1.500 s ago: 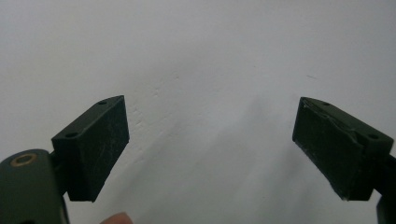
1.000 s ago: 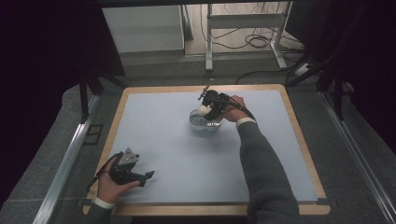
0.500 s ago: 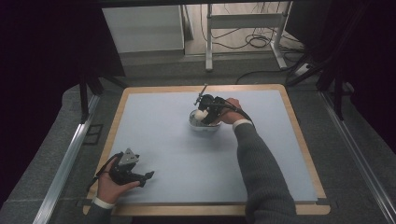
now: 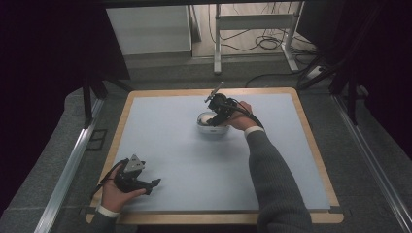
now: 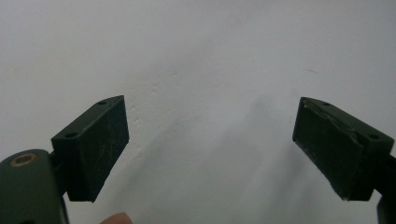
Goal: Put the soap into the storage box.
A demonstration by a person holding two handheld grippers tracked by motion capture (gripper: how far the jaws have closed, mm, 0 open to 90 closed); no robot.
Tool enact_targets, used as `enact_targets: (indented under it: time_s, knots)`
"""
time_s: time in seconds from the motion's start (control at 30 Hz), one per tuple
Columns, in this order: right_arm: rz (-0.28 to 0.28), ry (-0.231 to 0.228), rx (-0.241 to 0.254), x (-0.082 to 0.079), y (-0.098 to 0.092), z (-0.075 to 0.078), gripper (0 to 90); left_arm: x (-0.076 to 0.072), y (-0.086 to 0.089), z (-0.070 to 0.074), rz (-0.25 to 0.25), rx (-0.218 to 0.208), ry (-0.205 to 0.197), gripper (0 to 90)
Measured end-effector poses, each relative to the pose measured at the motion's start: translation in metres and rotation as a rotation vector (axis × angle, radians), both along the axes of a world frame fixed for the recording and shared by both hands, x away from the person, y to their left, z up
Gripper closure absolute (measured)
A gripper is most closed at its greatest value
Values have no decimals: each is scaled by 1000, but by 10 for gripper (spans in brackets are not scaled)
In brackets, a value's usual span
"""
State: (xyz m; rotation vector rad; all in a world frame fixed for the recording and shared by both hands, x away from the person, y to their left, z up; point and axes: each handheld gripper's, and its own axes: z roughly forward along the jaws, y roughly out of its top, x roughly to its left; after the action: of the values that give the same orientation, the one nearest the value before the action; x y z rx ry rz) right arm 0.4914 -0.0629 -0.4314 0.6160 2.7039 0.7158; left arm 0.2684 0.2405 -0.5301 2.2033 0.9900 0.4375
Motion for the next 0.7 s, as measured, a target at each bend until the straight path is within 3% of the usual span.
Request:
enact_targets:
  time_s: [0.3, 0.5, 0.7]
  knots:
    - [-70, 7, 59, -9, -18, -3, 357, 0, 1, 1, 2, -3, -3, 112]
    - [-118, -6, 118, -20, -40, -4, 338, 0, 1, 0, 3, 5, -2, 112]
    - [-167, -23, 167, -42, -72, -13, 327, 0, 2, 1, 8, -3, -4, 112]
